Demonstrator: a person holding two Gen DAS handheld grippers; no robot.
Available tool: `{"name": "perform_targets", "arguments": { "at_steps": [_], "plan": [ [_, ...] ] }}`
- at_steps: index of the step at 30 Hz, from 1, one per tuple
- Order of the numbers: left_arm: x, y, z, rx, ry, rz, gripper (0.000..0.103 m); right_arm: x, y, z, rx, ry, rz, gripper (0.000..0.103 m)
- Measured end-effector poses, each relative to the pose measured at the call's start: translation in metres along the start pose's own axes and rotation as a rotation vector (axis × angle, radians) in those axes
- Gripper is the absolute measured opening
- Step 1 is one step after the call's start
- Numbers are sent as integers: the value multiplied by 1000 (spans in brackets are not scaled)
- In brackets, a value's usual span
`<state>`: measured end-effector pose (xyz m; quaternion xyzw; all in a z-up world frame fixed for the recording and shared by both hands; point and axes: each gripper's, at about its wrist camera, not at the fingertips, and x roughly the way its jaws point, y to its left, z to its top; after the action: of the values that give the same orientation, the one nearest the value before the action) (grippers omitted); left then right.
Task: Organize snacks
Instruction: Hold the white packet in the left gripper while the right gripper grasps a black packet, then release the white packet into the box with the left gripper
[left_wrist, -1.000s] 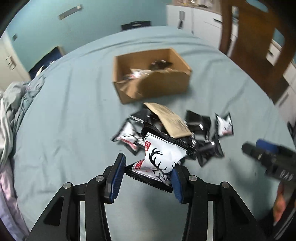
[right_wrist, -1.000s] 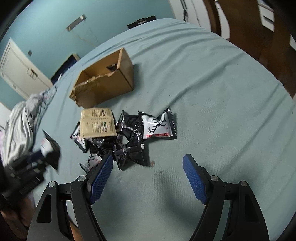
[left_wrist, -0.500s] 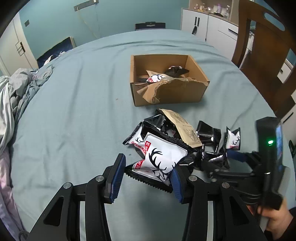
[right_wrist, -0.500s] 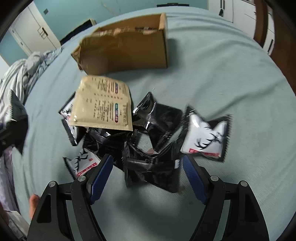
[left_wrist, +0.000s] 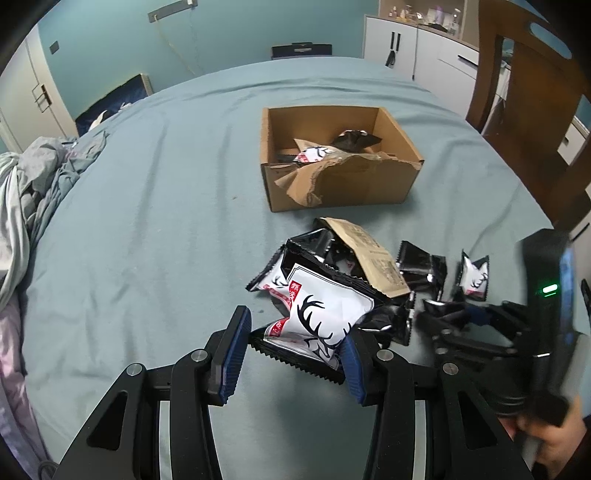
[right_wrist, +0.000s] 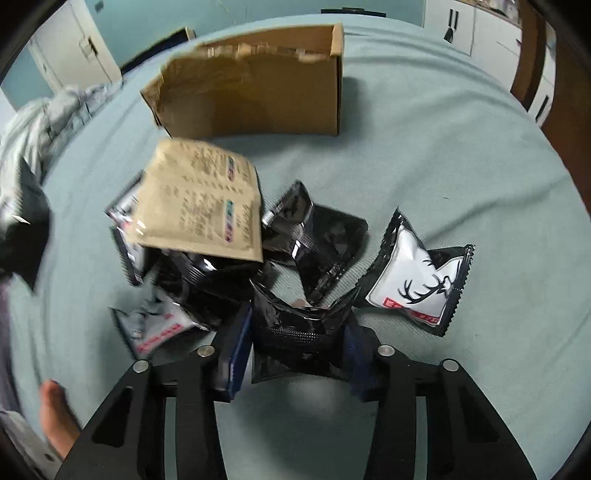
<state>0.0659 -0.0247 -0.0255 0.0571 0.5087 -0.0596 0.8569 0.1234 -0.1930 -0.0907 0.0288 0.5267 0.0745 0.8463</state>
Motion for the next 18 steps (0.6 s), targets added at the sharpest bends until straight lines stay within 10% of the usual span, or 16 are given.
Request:
{"name": "perform_targets", "arguments": {
  "at_steps": [18],
  "plan": [
    [6,6,5,-27,-13,8,45,-138,-11,-53,122,-196,186,37]
  ]
}}
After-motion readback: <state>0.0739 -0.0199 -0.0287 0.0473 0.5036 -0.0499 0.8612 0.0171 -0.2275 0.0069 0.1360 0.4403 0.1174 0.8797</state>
